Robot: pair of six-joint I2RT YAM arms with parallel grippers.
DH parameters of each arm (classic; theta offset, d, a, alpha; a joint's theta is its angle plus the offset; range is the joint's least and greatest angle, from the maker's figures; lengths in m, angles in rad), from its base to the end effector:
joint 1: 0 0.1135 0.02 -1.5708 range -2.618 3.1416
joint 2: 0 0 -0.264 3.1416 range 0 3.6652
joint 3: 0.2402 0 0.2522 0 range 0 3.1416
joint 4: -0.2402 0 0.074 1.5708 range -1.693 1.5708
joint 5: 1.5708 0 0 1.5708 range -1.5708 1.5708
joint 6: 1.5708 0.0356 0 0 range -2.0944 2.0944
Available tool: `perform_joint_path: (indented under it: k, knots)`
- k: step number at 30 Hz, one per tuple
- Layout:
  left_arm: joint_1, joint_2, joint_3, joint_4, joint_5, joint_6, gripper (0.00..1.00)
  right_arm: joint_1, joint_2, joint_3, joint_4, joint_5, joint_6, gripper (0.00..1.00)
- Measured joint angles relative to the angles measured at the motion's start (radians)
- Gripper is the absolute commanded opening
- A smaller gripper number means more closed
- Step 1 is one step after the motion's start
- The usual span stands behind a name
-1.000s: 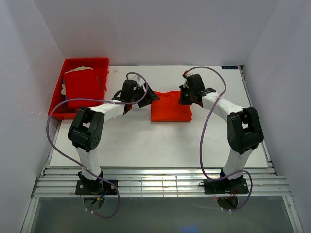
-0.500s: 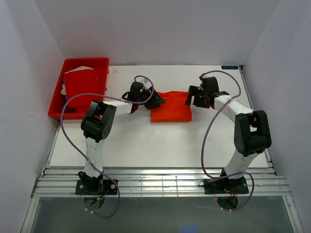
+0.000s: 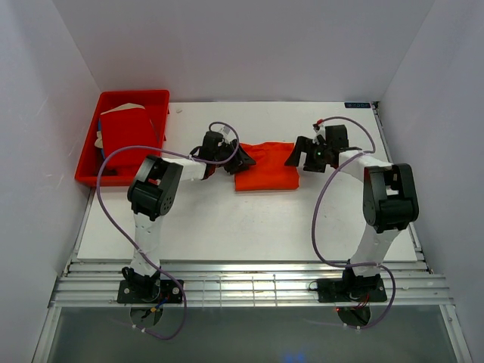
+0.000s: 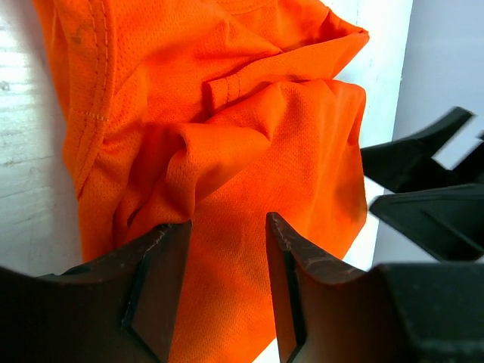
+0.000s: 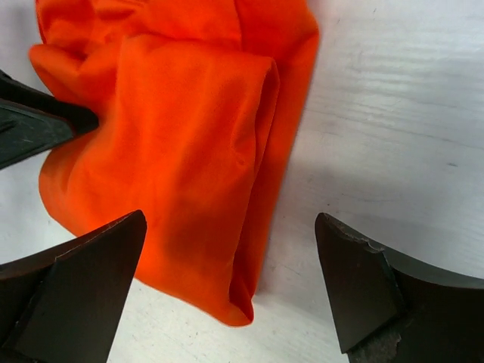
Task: Fold and stack the t-shirts
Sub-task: Neatly place the folded tshirt to the corner
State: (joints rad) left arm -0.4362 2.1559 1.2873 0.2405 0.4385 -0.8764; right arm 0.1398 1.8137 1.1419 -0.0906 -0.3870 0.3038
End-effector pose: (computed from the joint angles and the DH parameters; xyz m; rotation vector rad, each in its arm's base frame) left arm 0.4067 -0.2063 0.1229 -0.2568 2.3905 -1.1647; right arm 0.3843 0.0676 0.1904 -0.0038 2.3594 0.6707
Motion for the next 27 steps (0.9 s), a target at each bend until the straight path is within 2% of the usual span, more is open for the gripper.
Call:
perform_joint_path:
  k: [4, 14, 20, 22, 24, 25, 26, 27]
  knots:
    - [0.000, -0.005, -0.010, 0.001, -0.004, 0.000, 0.55, 0.002, 0.073, -0.028, 0.058, -0.087, 0.019, 0.97]
    - [-0.001, -0.012, -0.019, -0.001, -0.006, 0.001, 0.53, 0.007, 0.100, -0.053, 0.172, -0.161, 0.034, 0.96]
    - [-0.001, -0.013, -0.021, 0.000, -0.006, -0.001, 0.53, 0.074, 0.148, 0.000, 0.198, -0.167, 0.036, 0.93]
    - [-0.001, -0.013, -0.023, 0.000, -0.006, -0.001, 0.53, 0.107, 0.169, 0.029, 0.198, -0.163, 0.036, 0.85]
    - [-0.001, -0.014, -0.024, 0.000, -0.006, -0.001, 0.52, 0.137, 0.191, 0.056, 0.196, -0.151, 0.036, 0.74]
    - [-0.001, -0.016, -0.026, -0.001, -0.006, -0.001, 0.52, 0.148, 0.200, 0.065, 0.194, -0.143, 0.038, 0.62]
    - [-0.001, -0.019, -0.029, -0.001, -0.007, -0.001, 0.52, 0.159, 0.206, 0.071, 0.190, -0.129, 0.034, 0.57]
    - [-0.001, -0.022, -0.034, -0.002, -0.008, 0.000, 0.52, 0.164, 0.210, 0.072, 0.181, -0.121, 0.041, 0.44]
